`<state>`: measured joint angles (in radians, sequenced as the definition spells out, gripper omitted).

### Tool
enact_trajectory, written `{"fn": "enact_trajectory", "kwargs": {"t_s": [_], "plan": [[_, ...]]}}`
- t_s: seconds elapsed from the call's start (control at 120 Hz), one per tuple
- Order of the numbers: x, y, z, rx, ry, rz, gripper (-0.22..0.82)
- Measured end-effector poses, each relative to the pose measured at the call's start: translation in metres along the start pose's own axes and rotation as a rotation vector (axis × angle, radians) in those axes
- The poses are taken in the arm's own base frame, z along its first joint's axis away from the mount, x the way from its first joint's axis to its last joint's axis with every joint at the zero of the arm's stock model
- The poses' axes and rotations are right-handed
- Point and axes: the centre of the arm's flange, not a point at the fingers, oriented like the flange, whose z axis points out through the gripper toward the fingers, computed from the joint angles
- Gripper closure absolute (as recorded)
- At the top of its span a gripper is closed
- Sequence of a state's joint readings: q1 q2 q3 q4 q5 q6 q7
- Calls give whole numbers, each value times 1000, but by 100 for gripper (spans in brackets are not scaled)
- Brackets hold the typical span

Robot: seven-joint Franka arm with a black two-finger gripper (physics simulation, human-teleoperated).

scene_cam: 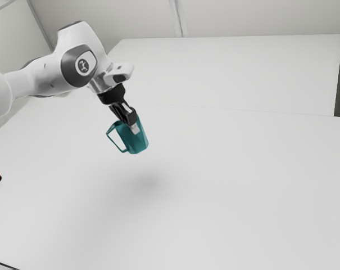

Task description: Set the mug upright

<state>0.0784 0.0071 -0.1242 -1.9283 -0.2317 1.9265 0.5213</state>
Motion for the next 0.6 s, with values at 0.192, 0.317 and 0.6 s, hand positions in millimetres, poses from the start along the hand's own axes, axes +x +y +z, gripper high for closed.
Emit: {"fn": "enact_trajectory", "kwargs": {"t_s": [0.192,0.317,0.6], "plan": [[8,-38,45,140,-127,-55,78],[7,-46,84,180,-170,-88,78],[2,-53,131,214,-144,-179,78]]}}
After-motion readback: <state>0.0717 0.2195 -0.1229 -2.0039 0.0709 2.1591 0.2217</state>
